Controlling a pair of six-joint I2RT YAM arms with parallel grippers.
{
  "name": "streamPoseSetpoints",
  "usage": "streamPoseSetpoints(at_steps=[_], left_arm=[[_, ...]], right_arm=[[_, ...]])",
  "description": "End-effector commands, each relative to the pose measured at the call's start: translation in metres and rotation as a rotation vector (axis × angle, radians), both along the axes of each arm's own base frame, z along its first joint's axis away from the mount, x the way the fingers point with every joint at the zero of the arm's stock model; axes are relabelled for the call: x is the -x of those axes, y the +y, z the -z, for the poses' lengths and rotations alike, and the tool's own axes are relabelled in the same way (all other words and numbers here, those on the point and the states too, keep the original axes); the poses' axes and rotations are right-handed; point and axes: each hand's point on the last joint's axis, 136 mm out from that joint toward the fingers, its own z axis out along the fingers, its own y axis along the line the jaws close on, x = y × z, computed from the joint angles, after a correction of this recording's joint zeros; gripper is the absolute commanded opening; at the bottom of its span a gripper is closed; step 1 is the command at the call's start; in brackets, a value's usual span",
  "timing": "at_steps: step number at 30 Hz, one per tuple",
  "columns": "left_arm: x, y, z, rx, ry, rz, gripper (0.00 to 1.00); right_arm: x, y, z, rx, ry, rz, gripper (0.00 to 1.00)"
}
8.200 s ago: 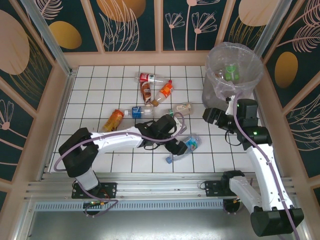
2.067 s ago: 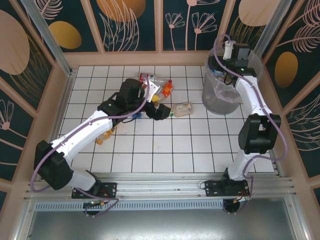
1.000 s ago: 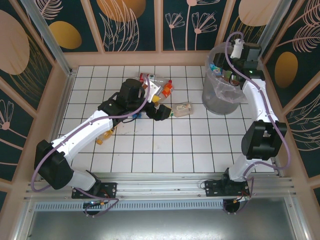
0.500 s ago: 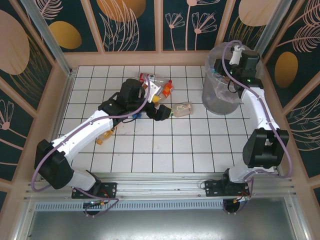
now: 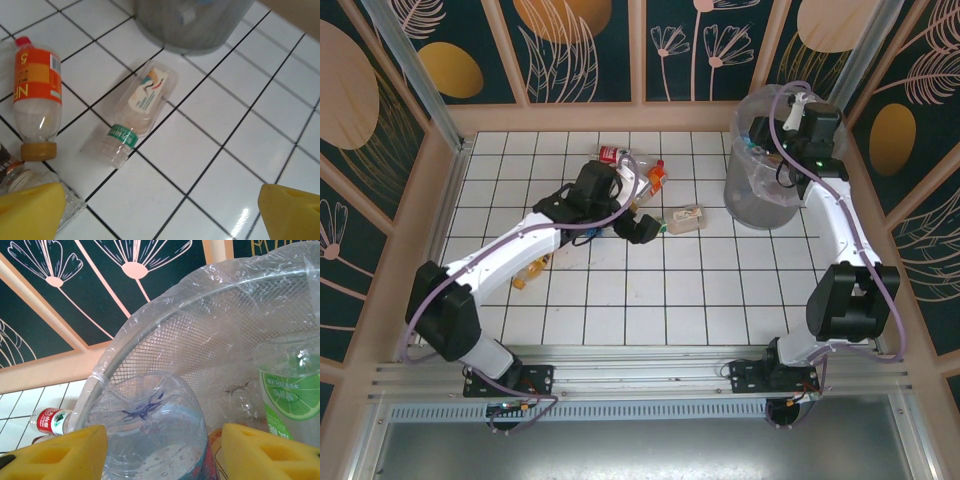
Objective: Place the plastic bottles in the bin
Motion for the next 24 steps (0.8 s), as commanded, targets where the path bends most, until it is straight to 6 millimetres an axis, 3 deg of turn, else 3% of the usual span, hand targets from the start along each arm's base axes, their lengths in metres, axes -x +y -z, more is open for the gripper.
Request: streamPoseSetpoints(at_steps=[1, 6, 15, 24], left_arm=[[-0.014, 0.005, 0.016, -0.117, -0.005, -0.004, 0.96], [-0.035, -0.007, 0.044, -0.199, 0.014, 0.023, 0.94], [-0.075, -0.045, 0.074, -0.253, 0.020, 0.122, 0.96], [-0.075, -0.073, 0.109, -0.199, 0.073, 0.241, 0.99]], right_arm=[[0.024, -0.003, -0.033, 0.002, -0.053, 0.021, 0.65], [0.069, 0.001, -0.051, -0.016, -0.107, 0.008, 0.75], [0.143, 0.023, -0.051, -0.117, -0.119, -0.086, 0.79], [0.178, 0.032, -0.031, -0.157, -0.065, -0.127, 0.80]])
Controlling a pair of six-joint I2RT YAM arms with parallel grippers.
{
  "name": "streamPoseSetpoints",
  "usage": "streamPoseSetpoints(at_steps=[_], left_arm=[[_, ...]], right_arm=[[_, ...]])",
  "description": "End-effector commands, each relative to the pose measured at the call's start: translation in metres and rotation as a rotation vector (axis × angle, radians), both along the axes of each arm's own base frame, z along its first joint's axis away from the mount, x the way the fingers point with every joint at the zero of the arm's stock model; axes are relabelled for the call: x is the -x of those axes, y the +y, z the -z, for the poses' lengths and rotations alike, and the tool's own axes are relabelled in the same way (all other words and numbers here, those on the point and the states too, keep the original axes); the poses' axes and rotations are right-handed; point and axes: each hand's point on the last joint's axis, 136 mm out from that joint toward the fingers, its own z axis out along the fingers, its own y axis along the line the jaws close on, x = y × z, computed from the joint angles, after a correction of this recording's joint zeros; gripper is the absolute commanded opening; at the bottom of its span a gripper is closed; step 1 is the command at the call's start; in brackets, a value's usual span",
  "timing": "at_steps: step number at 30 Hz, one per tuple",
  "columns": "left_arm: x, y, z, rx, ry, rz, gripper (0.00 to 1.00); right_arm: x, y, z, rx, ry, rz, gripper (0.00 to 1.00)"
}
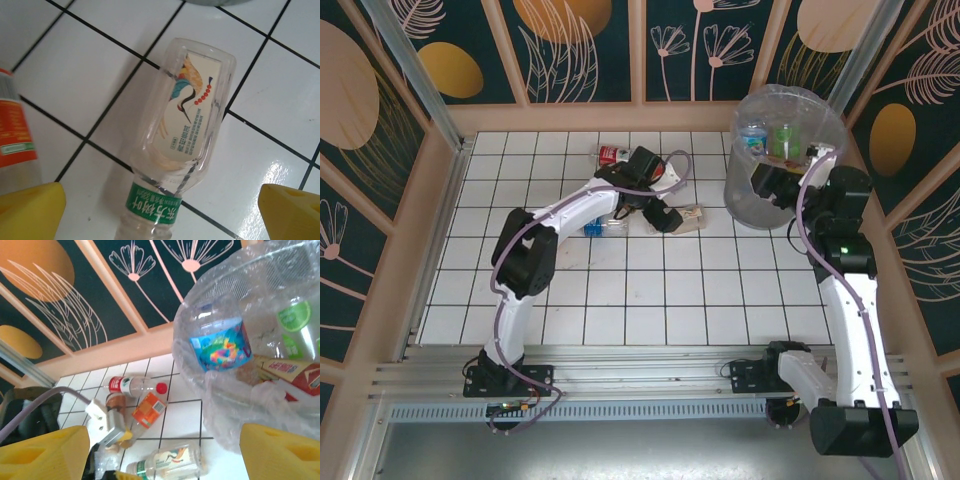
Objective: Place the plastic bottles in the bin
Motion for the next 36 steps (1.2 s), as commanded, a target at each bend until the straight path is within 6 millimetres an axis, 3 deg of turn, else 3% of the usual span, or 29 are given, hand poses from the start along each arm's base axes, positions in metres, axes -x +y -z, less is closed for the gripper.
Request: streamPoseSetpoints(at_steps=[1, 15, 26, 30, 36], left_arm=[[0.001, -0.011, 0.011, 0.016, 0.027, 0.056, 0.98], [-0.013, -0.032, 0.055, 0.013, 0.038, -0.024, 0.87], [0.002, -0.049, 0.074, 0.027, 0.073, -0.035, 0.67], [0.008, -0.051, 0.076, 0.030, 0.083, -0.040, 0.57], [0.014, -0.055, 0.057, 0.101, 0.089, -0.047, 0.59]], right_arm=[[0.015, 0.008, 0.007, -0.030, 0.027, -0.035, 0.80], [0.024, 0.009, 0.017, -0.029, 0.048, -0.046, 0.80], [0.025, 0.010, 0.030, -0.042, 0.082, -0.043, 0.79], [0.027, 0.010, 0.034, -0.048, 0.090, -0.042, 0.79], [0.027, 0.012, 0.045, -0.080, 0.117, -0.044, 0.79]])
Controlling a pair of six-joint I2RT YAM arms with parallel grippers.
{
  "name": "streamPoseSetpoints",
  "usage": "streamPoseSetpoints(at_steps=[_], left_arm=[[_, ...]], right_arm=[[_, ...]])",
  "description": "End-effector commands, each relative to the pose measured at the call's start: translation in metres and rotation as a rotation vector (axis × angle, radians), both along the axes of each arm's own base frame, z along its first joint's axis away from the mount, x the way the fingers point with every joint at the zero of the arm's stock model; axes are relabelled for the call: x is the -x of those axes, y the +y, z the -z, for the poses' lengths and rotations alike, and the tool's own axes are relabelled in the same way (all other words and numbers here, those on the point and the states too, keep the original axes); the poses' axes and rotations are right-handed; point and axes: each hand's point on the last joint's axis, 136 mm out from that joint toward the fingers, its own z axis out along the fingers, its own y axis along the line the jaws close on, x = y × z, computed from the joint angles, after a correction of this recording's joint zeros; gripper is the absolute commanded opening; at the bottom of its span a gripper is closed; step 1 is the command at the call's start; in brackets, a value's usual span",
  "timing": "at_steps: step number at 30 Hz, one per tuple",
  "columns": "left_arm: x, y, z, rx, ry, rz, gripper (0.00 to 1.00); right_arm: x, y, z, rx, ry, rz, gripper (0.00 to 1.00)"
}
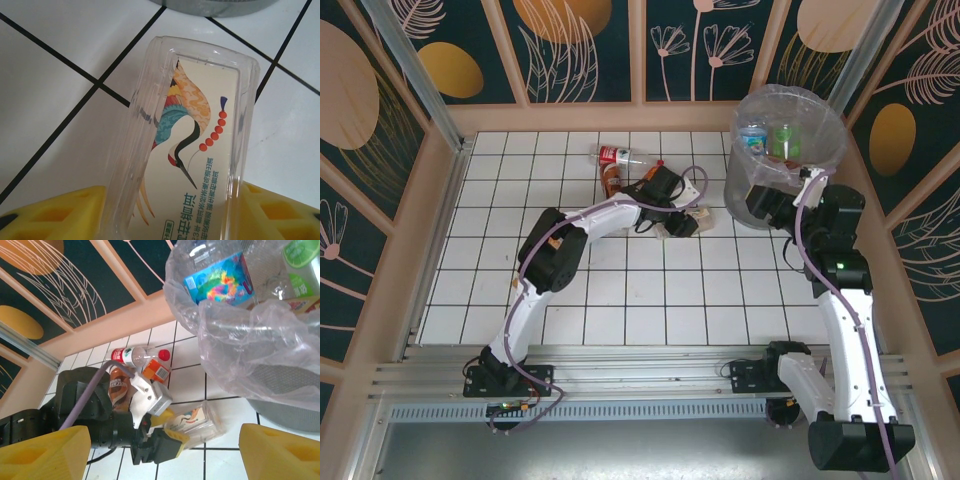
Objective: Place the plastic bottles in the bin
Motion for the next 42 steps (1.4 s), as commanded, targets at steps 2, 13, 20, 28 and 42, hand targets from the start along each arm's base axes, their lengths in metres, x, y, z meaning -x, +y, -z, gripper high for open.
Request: streamPoseSetpoints(at_steps=[2, 13, 20, 28, 42], left_arm=[[0.017, 0.001, -0.002, 0.025, 0.052, 0.001, 0.61], [0.023, -0.001, 0.019, -0.055, 0.024, 0.001, 0.84], [0.025, -0.003, 0.022, -0.059, 0.032, -0.003, 0.69], [0.028, -0.009, -0.013, 0.042, 0.038, -0.031, 0.60], [0.062, 0.009, -0.124, 0.463, 0.057, -0.179, 0.51]], right_arm=[[0.005, 0.005, 0.004, -0.038, 0.014, -0.017, 0.79], [0.008, 0.006, 0.002, -0.038, 0.016, -0.018, 0.79], [0.008, 0.007, 0.004, -0.048, 0.021, -0.020, 0.79], [0.012, 0.015, 0.004, -0.079, 0.028, -0.063, 0.79], [0.011, 0.064, 0.015, -0.121, 0.078, -0.188, 0.83]])
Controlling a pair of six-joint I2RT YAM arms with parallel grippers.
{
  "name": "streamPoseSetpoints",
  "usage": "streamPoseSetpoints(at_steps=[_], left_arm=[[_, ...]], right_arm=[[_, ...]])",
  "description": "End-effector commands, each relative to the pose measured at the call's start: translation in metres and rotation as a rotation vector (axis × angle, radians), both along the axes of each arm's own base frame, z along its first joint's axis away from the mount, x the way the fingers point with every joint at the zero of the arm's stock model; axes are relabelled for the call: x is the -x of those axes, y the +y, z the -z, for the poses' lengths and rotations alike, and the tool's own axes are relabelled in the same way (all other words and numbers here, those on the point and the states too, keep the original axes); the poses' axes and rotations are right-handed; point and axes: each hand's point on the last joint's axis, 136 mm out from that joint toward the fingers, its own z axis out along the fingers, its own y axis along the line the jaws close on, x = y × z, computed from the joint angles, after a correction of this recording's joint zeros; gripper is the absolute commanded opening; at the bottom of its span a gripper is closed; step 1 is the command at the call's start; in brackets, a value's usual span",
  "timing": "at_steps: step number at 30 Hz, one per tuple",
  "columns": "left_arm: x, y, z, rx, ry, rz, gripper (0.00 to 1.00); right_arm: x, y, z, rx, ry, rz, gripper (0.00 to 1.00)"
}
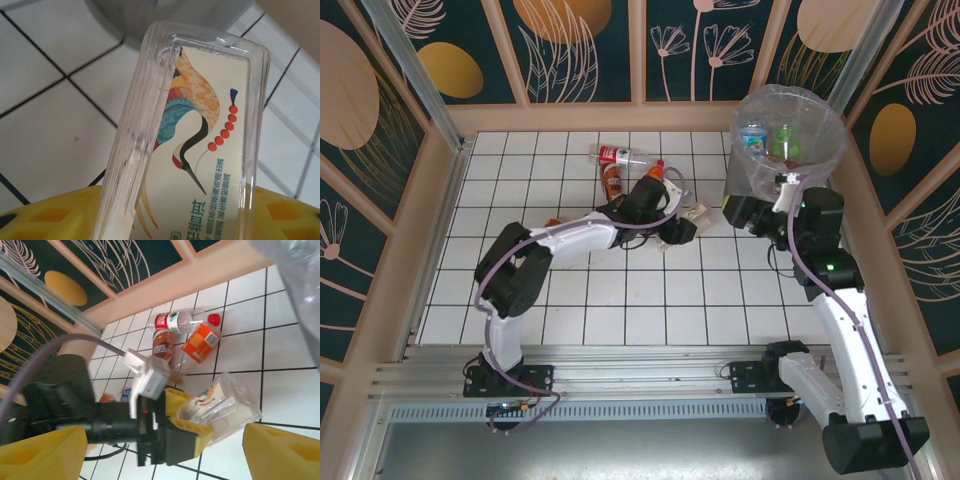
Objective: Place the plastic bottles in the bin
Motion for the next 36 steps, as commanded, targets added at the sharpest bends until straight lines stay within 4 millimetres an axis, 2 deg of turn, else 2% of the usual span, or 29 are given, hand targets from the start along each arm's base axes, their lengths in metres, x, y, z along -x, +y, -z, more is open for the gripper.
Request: streamPoseSetpoints(at_steps=[1, 3, 6, 8, 16, 17, 20, 24, 28, 30, 32, 33, 34, 36], left_arm=[[0.005, -0.003, -0.053, 0.209, -0.035, -0.037, 0.51], [0.012, 0.002, -0.069, 0.276, -0.046, -0.041, 0.51], [0.024, 0.011, -0.085, 0.357, -0.056, -0.046, 0.51], [0.032, 0.016, -0.097, 0.407, -0.058, -0.042, 0.51], [0.050, 0.020, -0.120, 0.499, -0.066, -0.020, 0.51], [0.053, 0.022, -0.112, 0.490, -0.051, -0.021, 0.51], [0.057, 0.018, -0.112, 0.499, -0.044, -0.005, 0.51], [0.059, 0.013, -0.112, 0.501, -0.038, 0.011, 0.51], [0.060, 0.011, -0.105, 0.485, -0.033, 0.012, 0.53], [0.060, 0.011, -0.105, 0.484, -0.032, 0.014, 0.56], [0.060, 0.011, -0.104, 0.482, -0.028, 0.012, 0.62], [0.061, 0.011, -0.103, 0.481, -0.025, 0.016, 0.70], [0.059, 0.008, -0.119, 0.502, -0.047, 0.026, 0.79], [0.059, 0.008, -0.127, 0.503, -0.068, 0.031, 0.89]], right_arm=[[-0.009, 0.009, 0.011, -0.026, 0.028, 0.023, 0.83], [-0.014, 0.015, 0.016, -0.043, 0.045, 0.030, 0.86], [-0.021, 0.025, 0.023, -0.064, 0.060, 0.037, 0.99], [-0.025, 0.034, 0.028, -0.065, 0.073, 0.022, 0.99], [-0.039, 0.064, 0.037, -0.095, 0.095, -0.045, 0.99], [-0.041, 0.068, 0.038, -0.097, 0.096, -0.055, 0.99], [-0.044, 0.079, 0.038, -0.102, 0.097, -0.085, 0.98], [-0.046, 0.089, 0.037, -0.107, 0.097, -0.108, 0.91], [-0.047, 0.089, 0.032, -0.113, 0.088, -0.104, 0.71], [-0.046, 0.088, 0.029, -0.112, 0.084, -0.106, 0.64], [-0.045, 0.088, 0.027, -0.107, 0.082, -0.105, 0.61], [-0.045, 0.087, 0.025, -0.103, 0.077, -0.103, 0.60], [-0.045, 0.085, 0.022, -0.093, 0.070, -0.095, 0.59], [-0.045, 0.080, 0.015, -0.069, 0.049, -0.078, 0.59]])
